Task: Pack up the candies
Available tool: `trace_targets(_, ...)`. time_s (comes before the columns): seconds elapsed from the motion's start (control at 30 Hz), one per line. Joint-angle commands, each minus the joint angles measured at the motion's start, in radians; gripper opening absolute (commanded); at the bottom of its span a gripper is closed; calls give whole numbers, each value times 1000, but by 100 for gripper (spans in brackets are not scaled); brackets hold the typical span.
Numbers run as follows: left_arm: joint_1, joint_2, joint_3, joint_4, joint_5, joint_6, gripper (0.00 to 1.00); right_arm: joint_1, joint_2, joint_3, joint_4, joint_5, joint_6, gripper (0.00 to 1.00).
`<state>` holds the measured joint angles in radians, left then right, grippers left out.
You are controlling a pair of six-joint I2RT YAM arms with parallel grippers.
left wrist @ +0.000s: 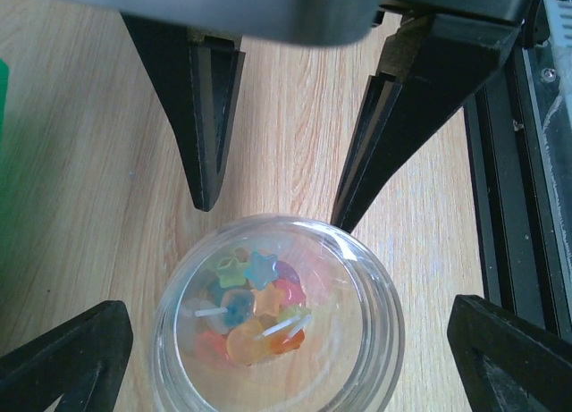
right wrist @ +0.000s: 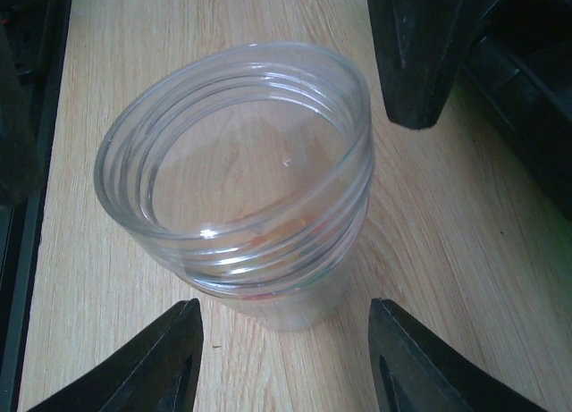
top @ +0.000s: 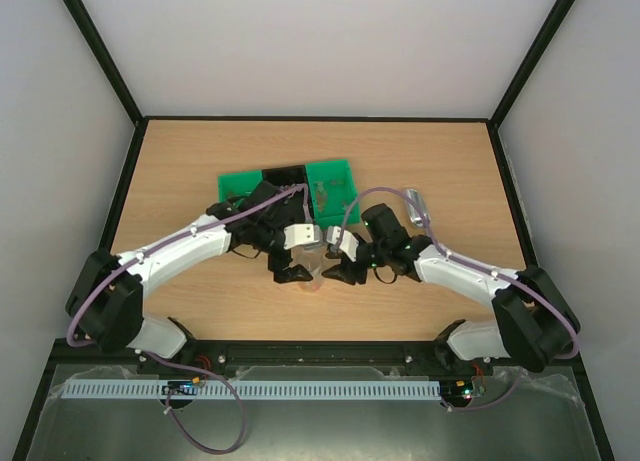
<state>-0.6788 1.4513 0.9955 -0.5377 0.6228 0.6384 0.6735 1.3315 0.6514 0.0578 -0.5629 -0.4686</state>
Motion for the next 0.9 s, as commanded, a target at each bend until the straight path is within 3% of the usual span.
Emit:
trace_targets(0.0,32,-66,-6,-7,24,-21,100,-5,-43,-24,-26,5,-11,53)
trace_targets(0.27,92,-189,-25,-44,54,48,98,-13,-75,-52,-50,5,-18,53)
trace_targets(0.33,93,-201,-26,-26,71,46,89,-17,-80,-59,-45,9,-13,50)
trace_targets(0.47,57,-150,5,6,88,20,53,-31,-78,-62,-37,10,9,44)
trace_targets(0.53,32,-123,14,13,83,33,43,-36,-76,-66,-35,10,13,41)
trace_targets(0.67,3,-73,21,41,77,39,29,-49,-80,-68,-40,11,18,39)
trace_targets(0.87,-27,8,20,50,20,23,27,-55,-93,-77,-46,7,22,39)
